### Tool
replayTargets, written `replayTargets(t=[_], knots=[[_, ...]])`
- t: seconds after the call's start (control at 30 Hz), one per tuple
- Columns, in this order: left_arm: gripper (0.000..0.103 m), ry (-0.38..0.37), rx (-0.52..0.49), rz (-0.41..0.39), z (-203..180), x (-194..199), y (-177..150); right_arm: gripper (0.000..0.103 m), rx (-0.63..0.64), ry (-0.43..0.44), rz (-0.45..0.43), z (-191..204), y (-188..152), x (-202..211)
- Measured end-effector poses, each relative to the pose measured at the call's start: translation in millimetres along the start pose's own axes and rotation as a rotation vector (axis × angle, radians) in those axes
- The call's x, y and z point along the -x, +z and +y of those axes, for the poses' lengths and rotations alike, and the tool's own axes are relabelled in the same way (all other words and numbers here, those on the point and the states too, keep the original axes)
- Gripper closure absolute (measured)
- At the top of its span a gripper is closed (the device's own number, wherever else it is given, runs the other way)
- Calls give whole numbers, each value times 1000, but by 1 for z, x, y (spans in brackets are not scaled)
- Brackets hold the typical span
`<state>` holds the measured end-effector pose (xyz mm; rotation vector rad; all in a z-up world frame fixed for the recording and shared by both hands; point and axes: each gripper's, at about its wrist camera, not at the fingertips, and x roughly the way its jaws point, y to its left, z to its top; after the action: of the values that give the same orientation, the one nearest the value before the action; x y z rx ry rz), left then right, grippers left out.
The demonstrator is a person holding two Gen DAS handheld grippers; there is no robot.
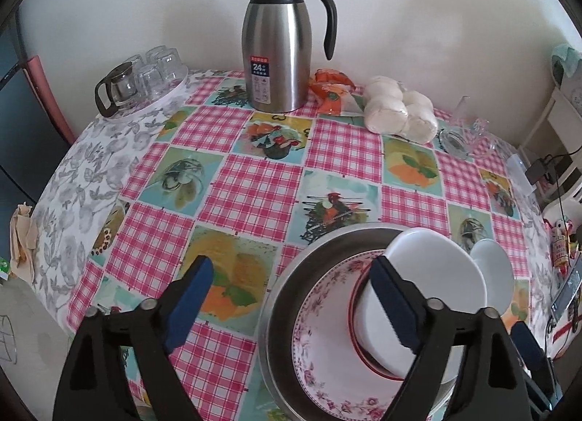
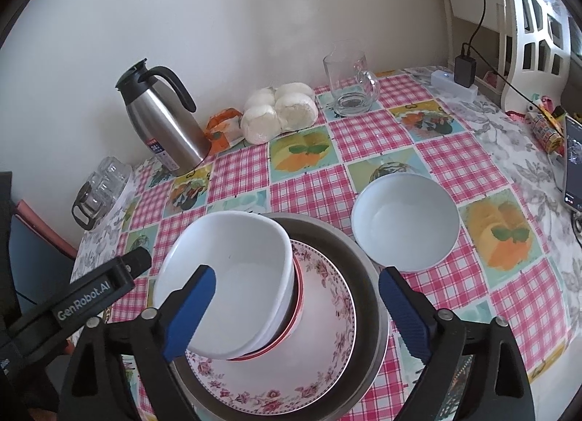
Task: Organize plates and bowls
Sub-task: 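Move both grippers to the pale blue round bowl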
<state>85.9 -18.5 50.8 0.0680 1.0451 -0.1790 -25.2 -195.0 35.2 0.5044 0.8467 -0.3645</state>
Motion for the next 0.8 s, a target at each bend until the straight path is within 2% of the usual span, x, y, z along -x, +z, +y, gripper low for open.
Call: replayTargets(t=[0.2,0.8], knots=[[8,6,7,-3,2,-2,0,0,4,-5,-12,-1,0,1],[7,27,27,-21,5,0,0,0,-11,7,-44,-11,4,8]])
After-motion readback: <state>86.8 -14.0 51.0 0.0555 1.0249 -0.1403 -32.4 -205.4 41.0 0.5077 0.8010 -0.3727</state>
